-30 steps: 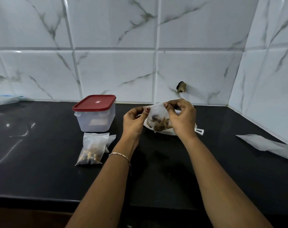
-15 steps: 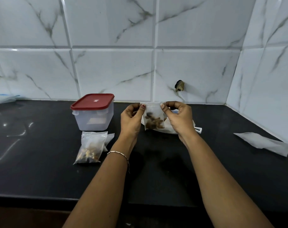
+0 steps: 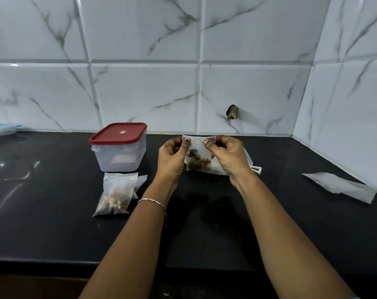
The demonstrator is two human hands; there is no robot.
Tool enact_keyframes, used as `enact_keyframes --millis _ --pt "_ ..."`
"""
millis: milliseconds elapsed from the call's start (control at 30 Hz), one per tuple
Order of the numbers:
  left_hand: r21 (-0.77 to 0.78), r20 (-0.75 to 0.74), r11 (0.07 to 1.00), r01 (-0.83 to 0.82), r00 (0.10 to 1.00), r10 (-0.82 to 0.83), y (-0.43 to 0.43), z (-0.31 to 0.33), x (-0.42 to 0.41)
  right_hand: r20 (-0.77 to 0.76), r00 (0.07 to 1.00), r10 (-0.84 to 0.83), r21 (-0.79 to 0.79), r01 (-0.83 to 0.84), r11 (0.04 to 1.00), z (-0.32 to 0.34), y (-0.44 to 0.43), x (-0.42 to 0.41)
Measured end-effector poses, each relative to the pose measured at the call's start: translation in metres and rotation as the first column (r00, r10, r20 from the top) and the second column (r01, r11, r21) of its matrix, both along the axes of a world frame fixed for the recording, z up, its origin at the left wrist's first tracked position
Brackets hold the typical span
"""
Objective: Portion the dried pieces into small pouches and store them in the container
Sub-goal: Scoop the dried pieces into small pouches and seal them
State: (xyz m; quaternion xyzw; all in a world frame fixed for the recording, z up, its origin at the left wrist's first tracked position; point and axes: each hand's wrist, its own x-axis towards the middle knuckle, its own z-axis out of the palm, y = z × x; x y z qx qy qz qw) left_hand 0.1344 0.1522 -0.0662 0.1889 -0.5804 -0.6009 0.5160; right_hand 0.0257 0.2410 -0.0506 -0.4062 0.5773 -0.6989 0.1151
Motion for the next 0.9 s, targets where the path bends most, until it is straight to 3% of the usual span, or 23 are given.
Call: enact_keyframes --millis 600,900 --pt "-0.013 0.054 0.995 0.102 0.993 -0.101 0.0065 0.0014 0.0026 0.016 0.996 0.089 -0.01 -0.089 0.996 -0.0013 0.0002 0.0036" --pt "-0.046 0.085 0.995 0.086 0.993 -0.082 0.006 -0.0007 -0.0008 -0.028 1.0 -0.011 -0.02 0.01 1.0 -0.0044 -0.0053 0.0073"
